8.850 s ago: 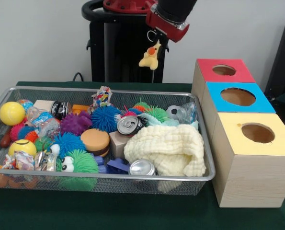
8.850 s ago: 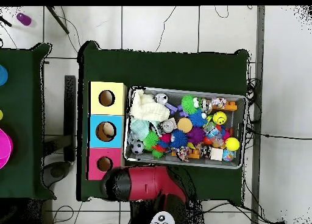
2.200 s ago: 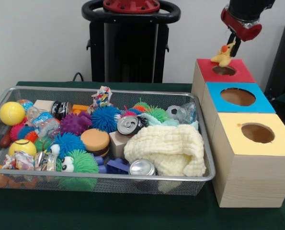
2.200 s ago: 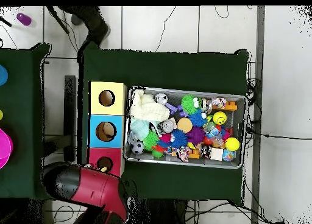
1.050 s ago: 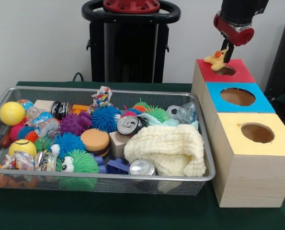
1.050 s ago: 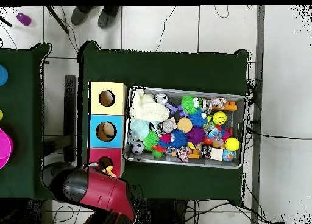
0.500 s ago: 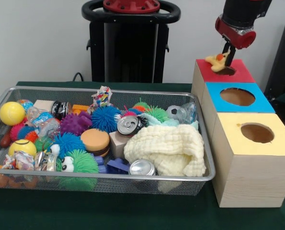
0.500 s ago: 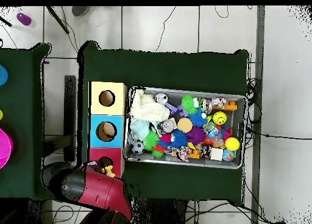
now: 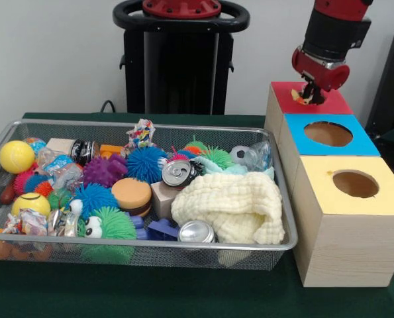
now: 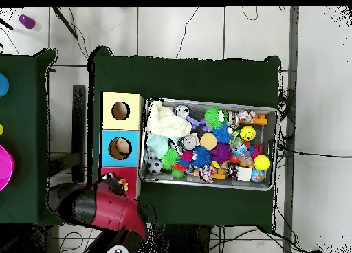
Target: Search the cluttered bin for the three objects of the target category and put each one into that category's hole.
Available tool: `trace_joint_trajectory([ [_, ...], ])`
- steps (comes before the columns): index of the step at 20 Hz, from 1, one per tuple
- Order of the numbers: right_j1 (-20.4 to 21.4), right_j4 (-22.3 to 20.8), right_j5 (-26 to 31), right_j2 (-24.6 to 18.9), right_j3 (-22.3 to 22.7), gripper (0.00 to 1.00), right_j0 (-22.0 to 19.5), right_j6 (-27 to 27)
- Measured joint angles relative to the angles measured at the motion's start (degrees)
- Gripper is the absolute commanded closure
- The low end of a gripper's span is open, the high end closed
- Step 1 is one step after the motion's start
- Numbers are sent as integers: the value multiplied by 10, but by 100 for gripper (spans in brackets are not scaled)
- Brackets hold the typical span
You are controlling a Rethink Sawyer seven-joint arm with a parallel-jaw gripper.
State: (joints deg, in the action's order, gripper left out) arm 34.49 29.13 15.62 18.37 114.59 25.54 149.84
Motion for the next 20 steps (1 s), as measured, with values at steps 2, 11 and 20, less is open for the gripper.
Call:
trace_joint_trajectory([
  [2, -8, -3, -15, -4, 0, 100, -1, 0],
  [11, -30, -42, -83, -12, 7, 100, 0, 0],
  [20, -45, -106, -84, 45, -10, 100, 67, 0],
])
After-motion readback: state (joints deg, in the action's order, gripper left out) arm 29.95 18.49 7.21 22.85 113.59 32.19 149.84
